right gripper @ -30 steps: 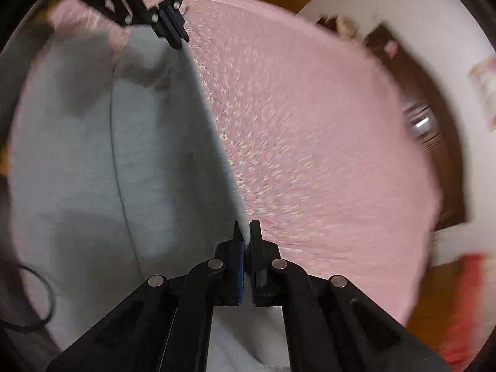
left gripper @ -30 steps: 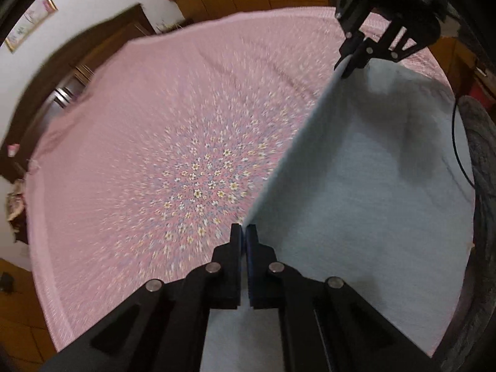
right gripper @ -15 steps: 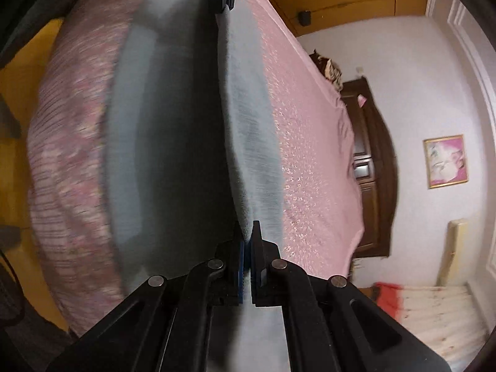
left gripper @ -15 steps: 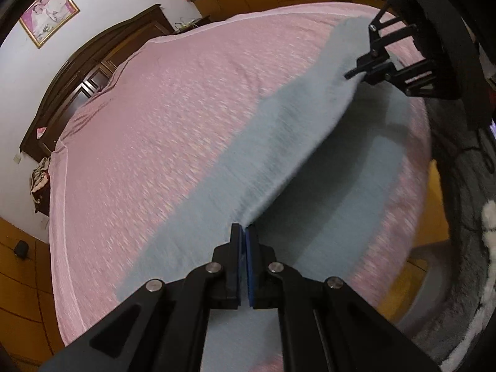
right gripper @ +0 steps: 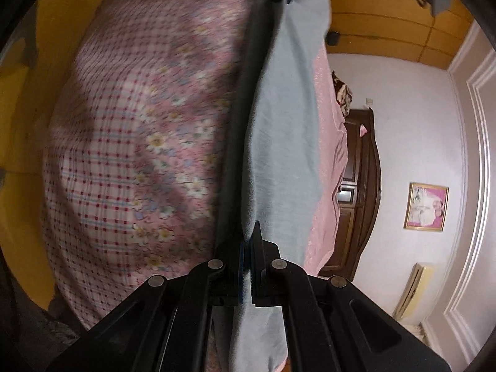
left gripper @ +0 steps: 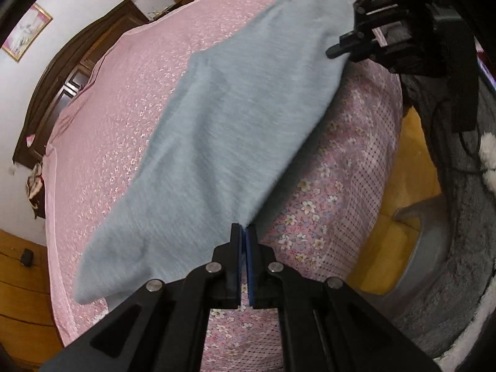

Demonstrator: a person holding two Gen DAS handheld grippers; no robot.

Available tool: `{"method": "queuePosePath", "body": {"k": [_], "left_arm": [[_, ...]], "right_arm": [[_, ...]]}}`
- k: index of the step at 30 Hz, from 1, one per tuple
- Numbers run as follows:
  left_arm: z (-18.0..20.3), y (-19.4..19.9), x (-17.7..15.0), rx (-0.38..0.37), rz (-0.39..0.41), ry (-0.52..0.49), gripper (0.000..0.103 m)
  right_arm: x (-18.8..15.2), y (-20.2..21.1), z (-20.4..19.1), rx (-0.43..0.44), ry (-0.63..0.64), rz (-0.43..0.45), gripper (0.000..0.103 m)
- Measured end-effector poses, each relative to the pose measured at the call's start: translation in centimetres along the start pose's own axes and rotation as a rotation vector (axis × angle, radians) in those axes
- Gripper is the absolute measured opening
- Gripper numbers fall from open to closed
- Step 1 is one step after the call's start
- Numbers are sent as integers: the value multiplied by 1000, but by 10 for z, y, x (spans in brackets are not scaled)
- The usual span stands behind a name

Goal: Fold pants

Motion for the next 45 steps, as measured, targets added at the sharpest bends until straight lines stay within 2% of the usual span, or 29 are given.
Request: {"method": "queuePosePath", "body": {"k": [1,4,6,8,10,11,12,13,16,17,19,20,22,23,25,28,29,30,33,34,37,38,40,42,44,45], "left_arm": [[3,-4,0,-1,-9,-14,2],[16,-15,2,20,-33,-60,2],[22,-25,3,23,-49,-72,2],[28,-31,4,32,-58,-84,3],[29,-32,5,9,-60,-58,9],[29,-29,7,-19,-48,-32,19],[27,-23,8,-65,-27,3,25],[26,-14,11,-118,10,57,34],[17,6,22,-208,108,184,48],[11,12,27,-231,145,233,54],[-1,16,35,-254,206,306,59],[-8,15,36,-245,216,330,61],[-25,2,39,-209,204,408,61],[-31,-5,37,-208,196,449,61],[-40,-15,36,-232,195,529,61],[-45,-24,22,-254,193,619,61],[-46,-24,19,-246,190,628,61],[-48,-24,15,-238,187,630,61],[-51,-24,6,-217,171,621,61],[-51,-25,3,-212,165,619,61],[-52,-24,-4,-202,152,613,61],[-51,-25,-4,-200,151,613,61],[-52,-27,-6,-202,151,624,61],[-50,-28,-10,-205,154,639,61],[-50,-28,-14,-210,160,658,61],[-51,-25,-18,-217,163,674,61]], "right_arm": [[-1,-3,-4,-8,23,-1,4],[-11,22,-30,-10,35,-3,4],[-11,24,-29,-8,17,2,4],[-15,32,-17,13,-55,7,5],[-17,41,8,94,-235,1,16],[-24,51,27,135,-368,0,26],[-37,60,48,170,-511,-4,32],[-50,67,65,197,-625,-8,33],[-131,77,118,348,-1136,-61,33],[-157,75,126,402,-1281,-78,33],[-227,64,133,538,-1661,-112,33],[-251,60,132,570,-1784,-123,33],[-296,48,119,623,-1972,-157,32],[-306,41,114,649,-2011,-186,32],[-318,28,100,764,-2112,-242,32],[-317,20,87,849,-2164,-275,32],[-314,18,84,858,-2157,-285,29],[-312,19,83,846,-2141,-295,14],[-302,24,91,751,-2085,-281,9],[-287,23,98,721,-2056,-280,9],[-275,29,115,630,-1969,-281,9],[-272,26,115,619,-1952,-298,9],[-267,14,105,636,-1888,-391,9],[-261,9,99,625,-1835,-453,15],[-252,15,107,588,-1782,-464,16],[-245,21,116,537,-1735,-477,16]]}}
Point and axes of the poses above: each gripper's, at about its wrist camera, not at the fingertips, and y roughly against the way its jaws point, z to its right, x to its top, the point moved 5 cm from there along -y, roughly the way its jaws point, and after that the axes turned 8 degrees about -y, right-handed, at the moved point
